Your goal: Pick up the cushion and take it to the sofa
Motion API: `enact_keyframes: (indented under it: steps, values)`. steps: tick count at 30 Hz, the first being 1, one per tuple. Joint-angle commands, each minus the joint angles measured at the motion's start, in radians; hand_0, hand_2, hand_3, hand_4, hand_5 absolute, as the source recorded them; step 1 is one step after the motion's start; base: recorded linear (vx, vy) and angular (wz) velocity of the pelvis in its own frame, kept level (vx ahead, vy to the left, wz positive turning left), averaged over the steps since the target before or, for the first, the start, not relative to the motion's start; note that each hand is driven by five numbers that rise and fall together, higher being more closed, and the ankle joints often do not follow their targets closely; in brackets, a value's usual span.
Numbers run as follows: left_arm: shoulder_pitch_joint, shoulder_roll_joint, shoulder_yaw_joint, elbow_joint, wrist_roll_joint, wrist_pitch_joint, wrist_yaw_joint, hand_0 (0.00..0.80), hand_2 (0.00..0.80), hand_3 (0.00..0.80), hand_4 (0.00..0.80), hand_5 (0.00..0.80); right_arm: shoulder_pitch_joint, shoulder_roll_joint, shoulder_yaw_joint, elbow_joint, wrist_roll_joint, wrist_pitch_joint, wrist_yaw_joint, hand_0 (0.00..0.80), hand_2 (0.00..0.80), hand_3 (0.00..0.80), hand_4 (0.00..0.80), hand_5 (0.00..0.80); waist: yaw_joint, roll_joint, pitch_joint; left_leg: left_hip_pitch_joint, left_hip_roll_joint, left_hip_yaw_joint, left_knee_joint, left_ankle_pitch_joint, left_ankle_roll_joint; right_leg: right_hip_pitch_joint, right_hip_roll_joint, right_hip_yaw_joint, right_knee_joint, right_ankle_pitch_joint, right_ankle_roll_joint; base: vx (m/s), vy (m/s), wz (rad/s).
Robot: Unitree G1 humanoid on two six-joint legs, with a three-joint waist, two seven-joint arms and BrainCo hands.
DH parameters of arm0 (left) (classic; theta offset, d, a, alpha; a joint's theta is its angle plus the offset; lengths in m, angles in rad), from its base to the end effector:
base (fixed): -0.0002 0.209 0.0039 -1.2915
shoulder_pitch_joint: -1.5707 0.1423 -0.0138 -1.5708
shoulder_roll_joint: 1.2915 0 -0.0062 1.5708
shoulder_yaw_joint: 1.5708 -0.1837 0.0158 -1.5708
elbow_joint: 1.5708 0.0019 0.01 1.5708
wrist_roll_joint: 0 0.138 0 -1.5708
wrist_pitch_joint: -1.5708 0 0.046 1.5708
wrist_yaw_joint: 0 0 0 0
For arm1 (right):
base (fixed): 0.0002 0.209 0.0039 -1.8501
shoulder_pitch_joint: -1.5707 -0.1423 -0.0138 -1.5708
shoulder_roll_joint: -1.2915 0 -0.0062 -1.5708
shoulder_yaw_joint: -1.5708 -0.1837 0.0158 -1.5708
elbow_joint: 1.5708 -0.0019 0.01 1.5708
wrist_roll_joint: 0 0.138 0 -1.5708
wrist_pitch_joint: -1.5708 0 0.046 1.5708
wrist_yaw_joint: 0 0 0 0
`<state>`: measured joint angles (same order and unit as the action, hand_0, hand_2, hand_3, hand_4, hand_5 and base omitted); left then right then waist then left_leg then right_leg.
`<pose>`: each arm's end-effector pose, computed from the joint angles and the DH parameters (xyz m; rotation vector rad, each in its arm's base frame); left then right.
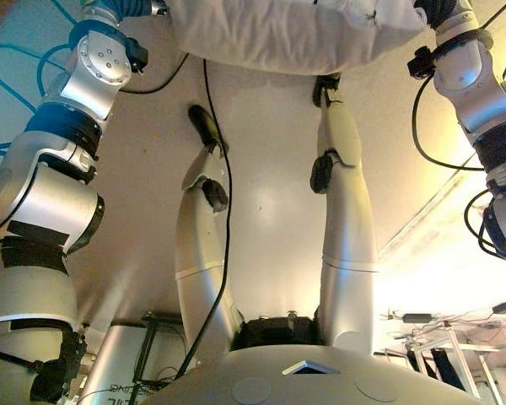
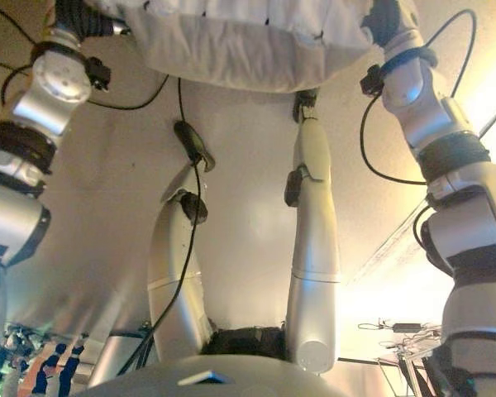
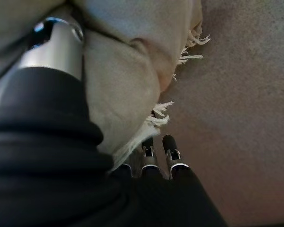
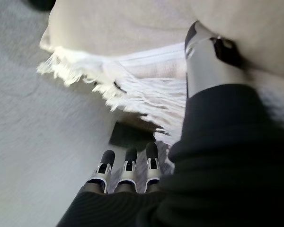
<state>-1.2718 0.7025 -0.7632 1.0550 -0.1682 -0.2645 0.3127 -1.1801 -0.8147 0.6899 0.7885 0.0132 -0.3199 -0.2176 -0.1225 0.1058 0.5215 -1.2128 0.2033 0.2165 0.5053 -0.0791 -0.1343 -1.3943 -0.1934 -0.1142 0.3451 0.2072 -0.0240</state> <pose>0.3639 0.2218 0.2446 0.9062 -0.4483 0.2191 0.3469 -0.2223 0.2549 -1.0510 -0.5969 -0.0404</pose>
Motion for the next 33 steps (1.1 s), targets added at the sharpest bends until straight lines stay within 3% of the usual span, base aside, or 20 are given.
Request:
enact_keyframes:
  steps: [1,4,5,6,7,8,11,12,13,18,23,27,33]
  values:
    - [0.019,0.013,-0.028,-0.113,0.041,-0.085,-0.089,0.000,0.000,0.000,0.000,0.000,-0.025,0.011,0.084,-0.191,0.025,-0.082,0.125,0.000,0.000,0.000,0.000,0.000,-0.016,-0.052,-0.002,-0.021,0.050,-0.072,0.157,-0.124,0.030,0.016,-0.087,0.061,0.072,-0.133,0.180,-0.006,-0.009,0.09]
    - [0.007,0.015,-0.039,-0.171,-0.009,-0.115,-0.268,0.000,0.000,0.000,0.000,0.000,-0.051,0.001,0.094,-0.278,0.086,-0.073,0.222,0.000,0.000,0.000,0.000,0.000,-0.021,-0.061,-0.002,-0.075,0.047,-0.073,0.168,-0.100,0.040,-0.023,-0.098,0.060,0.064,-0.106,0.171,-0.003,-0.010,0.02]
    - [0.038,0.008,-0.050,-0.196,-0.056,-0.126,-0.364,0.000,0.000,0.000,0.000,0.000,-0.025,0.005,0.090,-0.307,0.123,-0.071,0.253,0.000,0.000,0.000,0.000,0.000,-0.013,-0.059,-0.002,-0.052,0.054,-0.086,0.177,-0.123,0.030,0.004,-0.094,0.059,0.079,-0.131,0.182,0.075,-0.008,0.06]
    - [0.050,0.008,-0.055,-0.220,-0.097,-0.131,-0.441,0.116,0.116,0.116,0.116,0.116,-0.019,0.003,0.084,-0.334,0.167,-0.067,0.282,0.000,0.000,0.000,0.000,0.000,-0.011,-0.059,-0.002,-0.057,0.054,-0.089,0.182,-0.123,0.031,0.003,-0.094,0.058,0.080,-0.131,0.182,0.078,0.002,0.04]
    - [0.061,0.006,-0.058,-0.244,-0.125,-0.134,-0.499,0.624,0.624,0.624,0.624,0.624,-0.012,0.004,0.076,-0.354,0.201,-0.061,0.315,0.000,0.000,0.000,0.000,0.000,-0.011,-0.058,-0.002,-0.063,0.054,-0.090,0.186,-0.124,0.031,-0.002,-0.094,0.060,0.084,-0.130,0.184,0.000,0.000,0.00]
    - [0.071,0.003,-0.066,-0.272,-0.170,-0.142,-0.565,0.800,0.800,0.800,0.800,0.800,-0.005,0.008,0.065,-0.378,0.241,-0.047,0.358,0.000,0.000,0.000,0.000,0.000,-0.010,-0.058,-0.002,-0.067,0.055,-0.092,0.190,-0.123,0.031,-0.004,-0.095,0.062,0.085,-0.128,0.186,0.003,0.007,-0.06]
    - [0.091,-0.013,-0.071,-0.349,-0.240,-0.158,-0.701,0.800,0.800,0.800,0.800,0.800,0.015,0.023,0.048,-0.426,0.312,-0.004,0.452,0.000,0.000,0.000,0.000,0.000,-0.008,-0.058,-0.002,-0.083,0.059,-0.099,0.202,-0.121,0.031,-0.010,-0.097,0.064,0.089,-0.127,0.188,-0.004,0.005,-0.06]
    - [0.094,-0.014,-0.080,-0.378,-0.257,-0.159,-0.713,0.800,0.800,0.800,0.800,0.800,0.017,0.027,0.046,-0.438,0.338,0.009,0.473,0.461,0.461,0.461,0.461,0.461,-0.006,-0.058,-0.002,-0.086,0.059,-0.102,0.205,-0.121,0.031,-0.009,-0.098,0.064,0.088,-0.127,0.188,-0.083,0.002,0.01]
    - [0.079,-0.010,-0.078,-0.403,-0.276,-0.155,-0.724,0.800,0.800,0.800,0.800,0.800,0.001,0.030,0.038,-0.447,0.354,0.021,0.487,0.800,0.800,0.800,0.800,0.800,-0.012,-0.059,-0.002,-0.123,0.054,-0.097,0.206,-0.097,0.041,-0.041,-0.102,0.068,0.078,-0.102,0.178,-0.085,0.003,0.06]
    - [0.138,-0.033,-0.059,-0.499,-0.355,-0.146,-0.755,0.800,0.800,0.800,0.800,0.800,0.040,0.057,0.009,-0.470,0.382,0.031,0.480,0.800,0.800,0.800,0.800,0.800,0.000,-0.066,-0.002,-0.121,0.052,-0.120,0.209,-0.087,0.034,-0.018,-0.108,0.063,0.064,-0.095,0.179,-0.025,-0.004,0.05]
    - [0.332,-0.056,0.012,-0.576,-0.378,-0.131,-0.732,0.800,0.800,0.800,0.800,0.800,0.230,0.073,-0.093,-0.502,0.383,-0.002,0.424,0.800,0.800,0.800,0.800,0.800,0.015,-0.091,-0.002,-0.039,0.055,-0.136,0.191,-0.068,0.016,0.097,-0.113,0.036,0.034,-0.089,0.182,0.002,-0.033,-0.04]
    - [0.549,-0.087,0.071,-0.620,-0.382,-0.153,-0.697,0.800,0.800,0.800,0.800,0.800,0.450,0.107,-0.182,-0.532,0.327,-0.053,0.341,0.800,0.800,0.800,0.800,0.800,0.029,-0.102,-0.002,0.139,0.070,-0.121,0.157,-0.083,-0.006,0.274,-0.115,0.006,0.022,-0.117,0.196,0.011,-0.013,-0.16]
    - [0.859,-0.132,0.202,-0.734,-0.481,-0.211,-0.703,0.800,0.800,0.800,0.800,0.800,0.766,0.148,-0.362,-0.612,0.289,-0.125,0.250,0.800,0.800,0.800,0.800,0.800,0.042,-0.114,-0.002,0.476,0.054,-0.066,0.015,-0.072,0.001,0.600,-0.141,-0.065,-0.080,-0.117,0.220,0.005,-0.006,-0.13]
